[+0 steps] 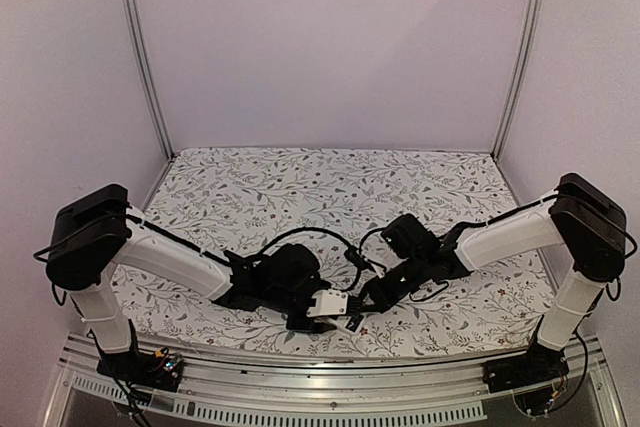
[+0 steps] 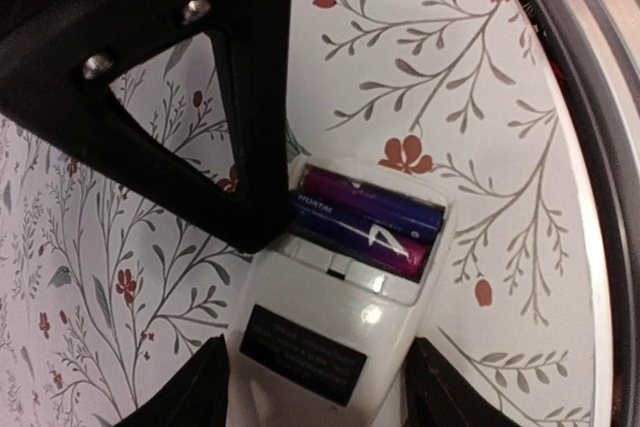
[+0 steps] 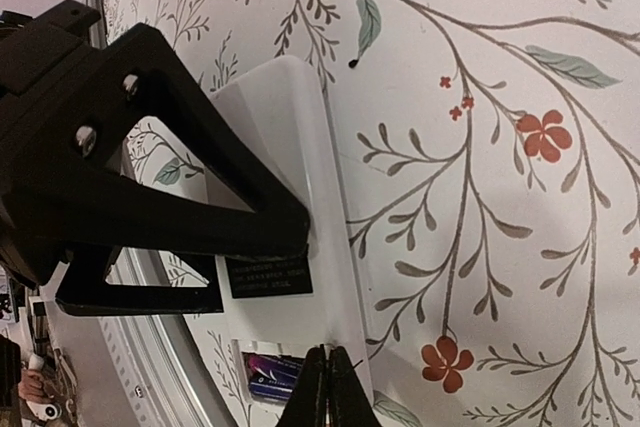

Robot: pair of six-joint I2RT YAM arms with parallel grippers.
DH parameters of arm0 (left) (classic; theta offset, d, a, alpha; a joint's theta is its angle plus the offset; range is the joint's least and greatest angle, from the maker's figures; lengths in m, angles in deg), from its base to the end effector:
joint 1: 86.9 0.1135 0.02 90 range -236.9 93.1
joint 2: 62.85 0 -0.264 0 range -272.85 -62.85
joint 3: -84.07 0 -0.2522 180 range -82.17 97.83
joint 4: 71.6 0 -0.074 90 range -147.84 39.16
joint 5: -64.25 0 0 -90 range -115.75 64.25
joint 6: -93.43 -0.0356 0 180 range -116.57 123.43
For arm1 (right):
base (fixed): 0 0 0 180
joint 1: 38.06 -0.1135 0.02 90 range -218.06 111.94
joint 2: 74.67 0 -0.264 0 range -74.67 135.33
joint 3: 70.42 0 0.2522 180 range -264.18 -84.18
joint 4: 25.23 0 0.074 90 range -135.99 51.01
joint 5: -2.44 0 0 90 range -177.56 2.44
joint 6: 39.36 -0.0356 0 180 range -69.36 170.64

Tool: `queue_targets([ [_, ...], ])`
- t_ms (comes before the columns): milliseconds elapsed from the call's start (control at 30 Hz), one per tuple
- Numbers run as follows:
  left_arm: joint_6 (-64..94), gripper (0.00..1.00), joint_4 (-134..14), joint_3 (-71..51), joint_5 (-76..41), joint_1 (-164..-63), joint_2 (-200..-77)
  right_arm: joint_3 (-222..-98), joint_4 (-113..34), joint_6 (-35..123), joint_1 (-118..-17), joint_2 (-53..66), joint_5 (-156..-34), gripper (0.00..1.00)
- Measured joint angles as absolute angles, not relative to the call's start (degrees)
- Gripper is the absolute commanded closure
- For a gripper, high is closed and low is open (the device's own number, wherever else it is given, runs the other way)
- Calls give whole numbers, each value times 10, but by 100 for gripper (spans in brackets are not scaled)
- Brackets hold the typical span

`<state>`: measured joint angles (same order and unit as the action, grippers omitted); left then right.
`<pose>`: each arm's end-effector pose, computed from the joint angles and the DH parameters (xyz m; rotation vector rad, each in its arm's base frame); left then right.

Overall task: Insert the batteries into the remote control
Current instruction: Load the battery into the battery compartment.

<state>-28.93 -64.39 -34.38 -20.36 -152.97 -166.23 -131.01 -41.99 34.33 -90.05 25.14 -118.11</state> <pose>0.1352 -0.3128 0.1195 1.8889 1.5725 -0.3768 0.1821 0.2624 0.1274 -1.0571 2.5376 1.0896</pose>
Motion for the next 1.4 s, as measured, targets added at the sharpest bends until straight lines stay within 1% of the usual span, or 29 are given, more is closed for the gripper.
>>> queue_targets([
  [367, -289, 44, -646, -342, -198, -1530, -1665, -1262, -326, 304, -907, 245, -1174, 100],
  [767, -290, 46, -652, -342, -195, -1530, -1669, -1221, -275, 286, -920, 224, -1137, 99],
  [1067, -289, 46, -653, -341, -195, -1530, -1669, -1190, -217, 284, -932, 223, -1112, 93],
  [1400, -284, 46, -664, -341, -194, -1530, -1674, -1201, -255, 302, -951, 208, -1066, 85],
])
